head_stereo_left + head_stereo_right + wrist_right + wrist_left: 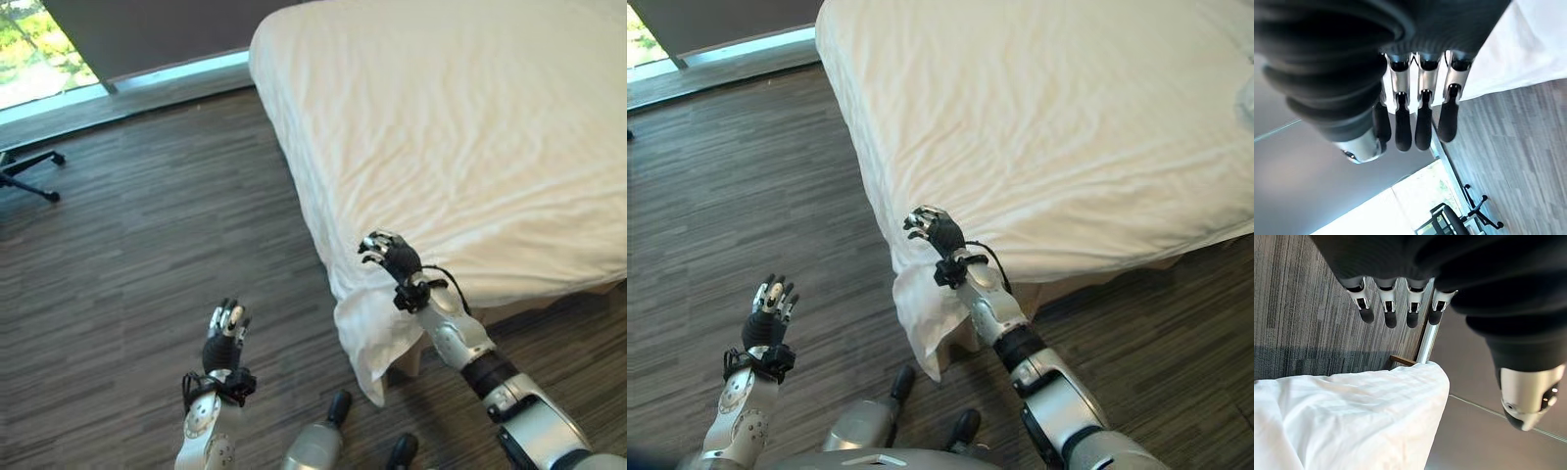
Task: Making the bed.
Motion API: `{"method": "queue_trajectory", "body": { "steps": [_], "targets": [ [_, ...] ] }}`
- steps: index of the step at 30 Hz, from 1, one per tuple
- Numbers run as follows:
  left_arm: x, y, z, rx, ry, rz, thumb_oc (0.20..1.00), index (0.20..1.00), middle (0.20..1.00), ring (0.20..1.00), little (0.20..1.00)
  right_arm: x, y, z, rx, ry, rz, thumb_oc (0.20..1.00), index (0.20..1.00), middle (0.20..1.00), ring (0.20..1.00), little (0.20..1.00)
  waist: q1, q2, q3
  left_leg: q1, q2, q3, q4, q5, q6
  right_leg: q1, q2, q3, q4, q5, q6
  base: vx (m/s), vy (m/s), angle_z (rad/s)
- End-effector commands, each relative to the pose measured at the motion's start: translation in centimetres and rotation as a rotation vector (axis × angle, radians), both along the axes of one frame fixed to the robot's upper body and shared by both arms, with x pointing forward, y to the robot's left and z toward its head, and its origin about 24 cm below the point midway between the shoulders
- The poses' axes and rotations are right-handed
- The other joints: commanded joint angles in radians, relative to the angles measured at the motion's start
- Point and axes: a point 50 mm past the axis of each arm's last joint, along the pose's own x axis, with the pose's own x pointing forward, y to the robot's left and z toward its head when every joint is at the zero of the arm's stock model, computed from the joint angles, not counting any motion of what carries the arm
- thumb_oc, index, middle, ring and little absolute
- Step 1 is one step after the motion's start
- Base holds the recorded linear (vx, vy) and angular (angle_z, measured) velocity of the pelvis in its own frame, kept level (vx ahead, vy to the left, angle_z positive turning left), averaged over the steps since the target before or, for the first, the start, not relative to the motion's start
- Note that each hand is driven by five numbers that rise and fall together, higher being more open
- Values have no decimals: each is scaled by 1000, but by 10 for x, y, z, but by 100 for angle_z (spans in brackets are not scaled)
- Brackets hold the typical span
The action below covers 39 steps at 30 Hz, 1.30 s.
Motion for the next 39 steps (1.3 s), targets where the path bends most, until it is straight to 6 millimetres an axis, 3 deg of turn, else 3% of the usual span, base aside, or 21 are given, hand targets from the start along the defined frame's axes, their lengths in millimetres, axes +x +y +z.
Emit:
{"method": "queue_trajectory", "body": {
  "steps": [1,6,8,10,11,12,13,14,18,20,22,25,26,28,30,32,34,35,36,38,39],
  "targets": [
    [17,8,24,28,-125,-19,1000,1000,1000,1000,1000,17,-10,35,64,-101,-78,200,200,200,200,200,7,0,4,-2,-6,15,5,22,-41,-30,-69,89,12,76,80,-68,33,9],
    [22,3,24,12,-128,-10,1000,1000,1000,1000,1000,21,-22,40,133,-101,-157,200,200,200,200,200,4,21,26,-27,-9,32,5,28,-40,-65,-72,102,12,87,81,-52,47,-2],
    [23,0,21,4,-118,-12,1000,1000,1000,1000,1000,17,-26,27,193,-57,-192,200,200,200,200,200,-2,30,35,-30,-10,40,5,28,-39,-72,-73,109,12,88,82,-9,52,-12],
    [25,-5,19,-5,-109,-23,1000,1000,1000,1000,1000,-1,-35,-12,230,65,-239,200,200,200,200,200,-22,44,42,-30,-13,48,5,26,-36,-76,-78,114,12,87,83,5,59,-13],
    [25,-6,19,-5,-108,-24,1000,1000,1000,1000,1000,-1,-35,-12,230,65,-239,200,200,200,200,200,-22,44,41,-29,-13,48,5,26,-36,-76,-78,114,12,87,83,17,58,-9],
    [24,-9,16,-16,-101,-27,1000,1000,1000,1000,1000,-21,-44,-48,284,185,-296,200,200,200,200,200,-39,54,45,-27,-14,54,5,24,-34,-77,-81,119,12,86,84,14,59,-8],
    [24,-10,16,-19,-99,-30,1000,1000,1000,1000,1000,-31,-50,-64,297,240,-331,200,200,200,200,200,-49,57,48,-26,-14,56,5,22,-34,-77,-84,121,12,85,84,15,59,-6],
    [23,-10,16,-20,-98,-30,1000,1000,1000,1000,1000,-31,-50,-64,297,241,-331,200,200,200,200,200,-48,57,47,-26,-14,56,5,22,-34,-77,-84,121,12,85,84,11,31,-5],
    [20,-8,13,-47,-89,-7,1000,1000,1000,1000,1000,-76,-78,-124,298,467,-482,200,200,200,200,200,-89,70,60,-24,-18,73,5,15,-32,-87,-91,134,12,90,88,9,61,-10],
    [17,-6,12,-58,-94,7,1000,1000,1000,1000,1000,-127,-121,-171,174,689,-665,200,200,200,200,200,-122,74,69,-22,-16,101,5,4,-31,-103,-91,158,12,92,93,21,80,-28],
    [17,-6,12,-60,-95,9,1000,1000,1000,1000,1000,-138,-135,-178,180,725,-740,200,200,200,200,200,-132,73,67,-26,-17,106,5,4,-30,-111,-91,164,12,94,94,19,35,-25],
    [18,-4,14,-56,-104,11,1000,1000,1000,1000,1000,-175,-176,-190,161,819,-948,200,200,200,200,200,-161,70,65,-18,-16,122,5,-7,-28,-110,-92,176,12,90,96,47,27,-15],
    [19,0,16,-44,-111,18,1000,1000,1000,1000,1000,-194,-206,-189,155,837,-1091,200,200,200,200,200,-181,67,60,-11,-15,127,5,-13,-28,-109,-93,181,12,87,97,59,22,-22],
    [20,3,19,-27,-124,21,1000,1000,1000,1000,1000,-203,-233,-181,176,805,-1210,200,200,200,200,200,-197,65,55,-4,-15,132,5,-19,-28,-105,-94,187,12,84,98,39,14,-14],
    [19,4,21,-19,-131,24,1000,1000,1000,1000,1000,-205,-247,-173,170,765,-1252,200,200,200,200,200,-205,64,53,0,-15,134,5,-23,-27,-103,-95,190,12,83,99,26,9,-17],
    [18,11,23,3,-137,46,1000,1000,1000,1000,1000,-189,-269,-147,145,610,-1273,200,200,200,200,200,-222,59,46,9,-14,144,5,-27,-28,-100,-97,198,12,83,100,30,12,-22],
    [16,18,25,4,-148,96,1000,1000,1000,1000,1000,-143,-265,-95,138,291,-1152,200,200,200,200,200,-237,55,40,17,-13,155,5,-29,-29,-99,-99,211,12,86,100,17,16,-20],
    [15,18,25,4,-146,97,1000,1000,1000,1000,1000,-143,-264,-95,137,294,-1152,200,200,200,200,200,-237,54,40,19,-13,155,5,-30,-29,-98,-99,212,12,86,100,-5,-1,-10],
    [14,21,27,11,-152,123,1000,1000,1000,1000,1000,-115,-244,-50,126,56,-1016,200,200,200,200,200,-244,50,36,22,-12,166,5,-31,-29,-98,-99,220,12,88,99,-11,-11,-13],
    [12,22,27,12,-154,135,1000,1000,1000,1000,1000,-93,-214,-11,138,-119,-854,200,200,200,200,200,-242,46,33,25,-10,172,5,-31,-31,-96,-99,225,12,90,98,-12,-16,-12],
    [12,22,27,12,-154,135,1000,1000,1000,1000,1000,-93,-214,-11,137,-119,-854,200,200,200,200,200,-242,46,33,24,-10,172,5,-30,-31,-97,-100,225,12,90,98,-12,-10,-4]
  ]
}}
